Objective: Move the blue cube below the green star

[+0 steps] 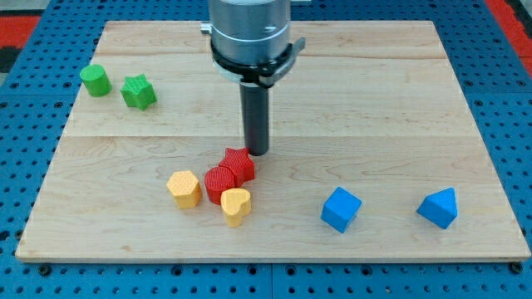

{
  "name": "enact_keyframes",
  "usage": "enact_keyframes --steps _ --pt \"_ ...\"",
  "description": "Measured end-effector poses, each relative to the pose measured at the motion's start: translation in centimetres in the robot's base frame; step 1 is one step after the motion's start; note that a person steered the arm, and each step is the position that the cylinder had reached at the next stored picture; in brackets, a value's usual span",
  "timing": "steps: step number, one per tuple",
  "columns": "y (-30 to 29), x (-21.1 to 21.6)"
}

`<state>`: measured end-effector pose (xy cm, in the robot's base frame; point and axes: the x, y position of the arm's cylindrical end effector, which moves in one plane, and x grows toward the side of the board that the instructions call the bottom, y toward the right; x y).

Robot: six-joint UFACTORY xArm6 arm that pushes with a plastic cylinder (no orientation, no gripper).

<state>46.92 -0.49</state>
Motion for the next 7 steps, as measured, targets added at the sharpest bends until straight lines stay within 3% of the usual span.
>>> enact_keyframes --steps 2,4,6,7 --pt "8.8 3.9" --pt "4.5 7.1" --pt "4.6 14.3" --pt "8.3 11.9"
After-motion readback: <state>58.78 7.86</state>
